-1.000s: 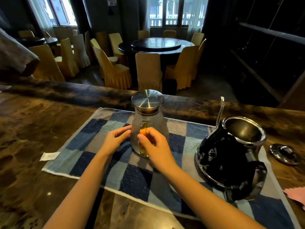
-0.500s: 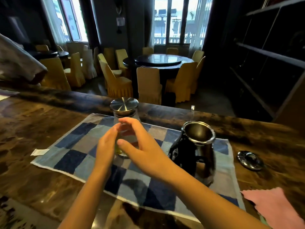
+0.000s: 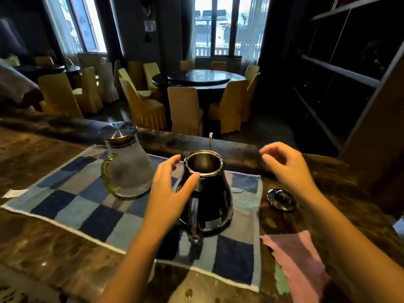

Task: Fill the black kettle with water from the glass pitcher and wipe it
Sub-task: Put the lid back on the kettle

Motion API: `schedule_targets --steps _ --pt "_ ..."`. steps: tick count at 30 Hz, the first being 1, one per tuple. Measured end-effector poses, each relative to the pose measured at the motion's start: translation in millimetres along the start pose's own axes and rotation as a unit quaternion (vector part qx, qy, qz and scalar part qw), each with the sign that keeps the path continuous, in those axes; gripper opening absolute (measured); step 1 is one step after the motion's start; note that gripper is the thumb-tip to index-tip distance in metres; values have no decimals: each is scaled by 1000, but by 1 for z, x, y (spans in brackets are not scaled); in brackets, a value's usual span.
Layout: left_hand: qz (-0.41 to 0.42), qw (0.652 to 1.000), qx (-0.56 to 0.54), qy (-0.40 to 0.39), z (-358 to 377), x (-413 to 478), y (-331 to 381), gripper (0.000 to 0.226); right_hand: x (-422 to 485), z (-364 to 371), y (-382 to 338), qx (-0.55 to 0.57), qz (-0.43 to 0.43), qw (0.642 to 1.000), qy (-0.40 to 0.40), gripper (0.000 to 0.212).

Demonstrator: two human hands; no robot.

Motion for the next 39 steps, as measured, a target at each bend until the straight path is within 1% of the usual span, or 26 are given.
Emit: schedule_targets --steps 2,3,5,7,9,11,14,17,20,22,24,26,28,30,33,34,36,39 --pt "-15 999 39 -16 13 7 3 88 0 -7 57 -88 74 993 -15 7" --pt "-26 998 54 -19 18 10 2 96 -3 -8 82 -132 110 985 -35 11" --pt "-45 995 84 -12 25 14 0 107 -11 -5 122 -208 153 962 -89 26" --pt "-59 991 117 -2 30 18 -3 107 -21 0 143 -276 166 937 -133 35" --pt "-69 986 150 0 34 22 -9 100 -29 6 154 -318 160 922 -152 34" --pt "-73 983 170 2 34 26 -14 94 -33 10 158 -336 150 917 -152 27" --pt "-83 984 158 5 33 30 -23 92 -33 11 158 -334 143 923 -131 18" --pt "-84 986 146 5 34 32 -28 93 -34 12 155 -321 128 931 -115 17" --pt "-94 986 139 9 34 30 -26 99 -29 13 144 -251 122 956 -87 21" --pt "-109 986 125 12 33 27 -24 106 -15 12 117 -169 92 979 -63 27" --pt "-116 986 118 13 34 26 -23 109 7 11 73 -84 37 995 -43 31" --pt "-115 987 115 15 33 26 -22 105 30 12 20 -22 -29 999 -37 33" --pt "-118 986 115 12 34 26 -23 103 48 20 -28 13 -91 994 -53 34" --pt "-119 987 111 14 34 26 -24 98 59 36 -65 -4 -149 984 -93 37" --pt "-115 988 101 20 35 26 -25 74 63 69 -92 -96 -207 959 -167 39" --pt "-116 988 97 20 35 26 -25 71 63 79 -92 -126 -218 951 -181 41" --pt "-118 989 92 20 35 26 -28 76 63 93 -88 -165 -227 939 -196 43" --pt "-118 989 88 18 37 26 -34 85 62 101 -83 -184 -227 936 -195 41"
Point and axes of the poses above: each hand's wrist, its own x-axis towards the middle knuckle, its own z-axis out of the palm, y = z × x, the point moved 5 cm from there along x, towards the middle knuckle, and after that the axes turned 9 degrees about -x, right-handed, at the moved point
